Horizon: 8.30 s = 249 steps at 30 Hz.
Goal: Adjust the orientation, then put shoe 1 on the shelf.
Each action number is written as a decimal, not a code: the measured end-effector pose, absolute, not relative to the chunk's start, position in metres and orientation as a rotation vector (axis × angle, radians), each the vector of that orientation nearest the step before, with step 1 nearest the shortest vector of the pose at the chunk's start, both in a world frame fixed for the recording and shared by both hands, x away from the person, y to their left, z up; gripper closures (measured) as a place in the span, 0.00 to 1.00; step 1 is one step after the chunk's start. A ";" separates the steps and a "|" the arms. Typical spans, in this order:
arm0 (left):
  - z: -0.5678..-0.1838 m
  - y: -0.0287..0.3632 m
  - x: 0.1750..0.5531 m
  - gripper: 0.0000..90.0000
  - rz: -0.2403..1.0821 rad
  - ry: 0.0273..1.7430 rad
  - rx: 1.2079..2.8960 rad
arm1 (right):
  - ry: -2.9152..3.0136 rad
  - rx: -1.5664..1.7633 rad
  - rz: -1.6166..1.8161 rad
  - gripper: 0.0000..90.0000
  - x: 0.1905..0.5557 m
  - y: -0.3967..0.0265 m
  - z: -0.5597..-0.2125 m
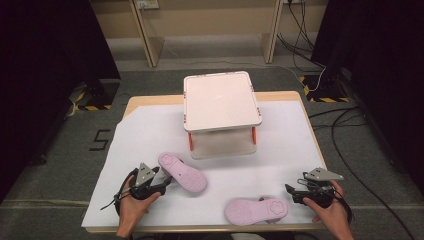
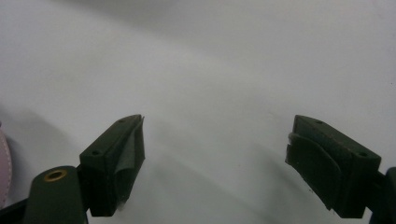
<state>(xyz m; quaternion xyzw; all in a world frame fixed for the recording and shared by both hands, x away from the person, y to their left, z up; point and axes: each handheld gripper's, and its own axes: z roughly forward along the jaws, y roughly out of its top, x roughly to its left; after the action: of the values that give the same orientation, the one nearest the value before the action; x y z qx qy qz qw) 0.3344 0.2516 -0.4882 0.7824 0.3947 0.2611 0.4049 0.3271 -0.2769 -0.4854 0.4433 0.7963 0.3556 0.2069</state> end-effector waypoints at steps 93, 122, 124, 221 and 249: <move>-0.467 0.215 0.385 0.68 0.499 0.868 1.998 | 2.267 1.178 0.987 0.22 0.331 -0.271 -0.487; -0.448 0.196 0.315 0.67 0.234 0.951 1.969 | 2.271 1.174 0.990 0.22 0.333 -0.270 -0.486; -0.444 0.199 0.311 0.63 0.258 0.933 1.947 | 2.271 1.172 0.992 0.22 0.333 -0.270 -0.486; -0.443 0.161 0.362 0.30 0.573 0.960 1.836 | 2.264 1.170 0.999 0.22 0.334 -0.271 -0.486; -0.483 0.144 0.381 0.79 0.487 0.893 2.068 | 2.271 1.166 0.990 0.22 0.334 -0.270 -0.486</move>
<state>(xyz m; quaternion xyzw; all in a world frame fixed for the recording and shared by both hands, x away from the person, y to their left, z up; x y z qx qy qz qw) 0.3810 0.1444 -0.4834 0.8198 0.3541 0.1930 0.4066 0.3344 -0.2700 -0.4865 0.4172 0.8126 0.3543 0.2004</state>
